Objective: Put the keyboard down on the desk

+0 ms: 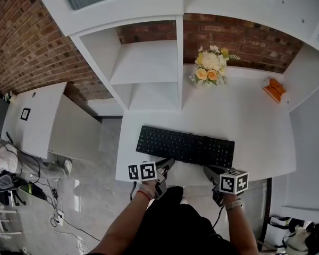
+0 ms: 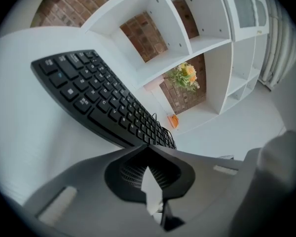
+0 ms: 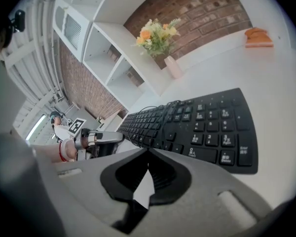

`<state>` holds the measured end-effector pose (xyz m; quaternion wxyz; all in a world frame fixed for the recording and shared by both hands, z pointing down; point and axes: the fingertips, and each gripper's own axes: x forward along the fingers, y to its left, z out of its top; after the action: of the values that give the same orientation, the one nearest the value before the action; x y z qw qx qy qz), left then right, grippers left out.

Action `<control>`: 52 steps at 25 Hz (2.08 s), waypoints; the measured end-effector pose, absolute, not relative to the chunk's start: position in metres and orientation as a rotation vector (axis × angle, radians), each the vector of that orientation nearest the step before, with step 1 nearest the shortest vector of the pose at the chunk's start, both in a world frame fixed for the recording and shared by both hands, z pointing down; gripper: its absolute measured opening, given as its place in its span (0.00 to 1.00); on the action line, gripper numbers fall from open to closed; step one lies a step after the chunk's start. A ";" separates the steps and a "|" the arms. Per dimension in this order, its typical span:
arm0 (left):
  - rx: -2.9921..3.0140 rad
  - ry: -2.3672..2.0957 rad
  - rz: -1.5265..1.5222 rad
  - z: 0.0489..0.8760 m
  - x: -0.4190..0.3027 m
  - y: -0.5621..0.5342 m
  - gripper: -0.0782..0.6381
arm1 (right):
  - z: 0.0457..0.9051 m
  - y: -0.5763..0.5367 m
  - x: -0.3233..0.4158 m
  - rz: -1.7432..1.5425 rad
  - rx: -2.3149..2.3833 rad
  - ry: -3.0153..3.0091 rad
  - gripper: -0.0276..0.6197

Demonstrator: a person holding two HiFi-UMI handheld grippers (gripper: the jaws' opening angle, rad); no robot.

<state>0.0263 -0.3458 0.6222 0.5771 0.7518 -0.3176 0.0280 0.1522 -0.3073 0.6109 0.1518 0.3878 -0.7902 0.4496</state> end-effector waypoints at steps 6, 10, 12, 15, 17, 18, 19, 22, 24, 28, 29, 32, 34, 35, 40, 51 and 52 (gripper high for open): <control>1.947 -0.855 0.145 0.611 0.006 -0.353 0.11 | 0.587 -0.317 0.169 1.119 1.222 -2.372 0.04; 2.051 -0.936 0.139 0.596 -0.007 -0.359 0.11 | 0.567 -0.322 0.184 0.921 1.320 -2.431 0.04; 2.100 -0.981 0.140 0.589 -0.014 -0.362 0.11 | 0.554 -0.324 0.191 0.794 1.372 -2.447 0.04; 2.193 -1.061 0.126 0.571 -0.025 -0.366 0.11 | 0.532 -0.326 0.202 0.622 1.461 -2.477 0.04; 2.249 -1.111 0.107 0.557 -0.031 -0.368 0.11 | 0.516 -0.327 0.208 0.531 1.519 -2.497 0.04; 2.273 -1.138 0.106 0.551 -0.033 -0.368 0.11 | 0.509 -0.327 0.212 0.494 1.546 -2.505 0.04; 2.297 -1.170 0.112 0.546 -0.036 -0.369 0.11 | 0.503 -0.327 0.215 0.465 1.571 -2.512 0.04; 2.366 -1.280 0.114 0.529 -0.046 -0.369 0.11 | 0.488 -0.325 0.222 0.413 1.632 -2.528 0.04; 2.403 -1.330 0.072 0.516 -0.051 -0.367 0.11 | 0.482 -0.322 0.224 0.389 1.651 -2.531 0.04; 2.453 -1.380 0.019 0.499 -0.057 -0.361 0.11 | 0.471 -0.316 0.226 0.329 1.664 -2.530 0.04; 2.458 -1.386 0.012 0.496 -0.059 -0.359 0.11 | 0.468 -0.314 0.226 0.308 1.666 -2.530 0.04; 2.471 -1.402 -0.010 0.489 -0.062 -0.353 0.11 | 0.460 -0.308 0.226 0.252 1.672 -2.527 0.04; 2.479 -1.414 -0.021 0.485 -0.064 -0.349 0.11 | 0.456 -0.305 0.227 0.229 1.682 -2.529 0.04; 2.481 -1.421 -0.028 0.482 -0.066 -0.347 0.11 | 0.454 -0.303 0.228 0.221 1.687 -2.530 0.04; 2.489 -1.445 -0.061 0.473 -0.073 -0.338 0.11 | 0.445 -0.294 0.227 0.185 1.701 -2.531 0.04; 2.498 -1.470 -0.104 0.459 -0.082 -0.324 0.11 | 0.429 -0.278 0.226 0.111 1.721 -2.530 0.04; 2.498 -1.470 -0.108 0.458 -0.082 -0.322 0.11 | 0.428 -0.276 0.227 0.109 1.725 -2.528 0.04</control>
<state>-0.0818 -0.3221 0.4581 0.1205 0.8550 -0.5031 -0.0369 0.2268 -0.2760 0.4283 0.0395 0.5627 -0.8250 0.0355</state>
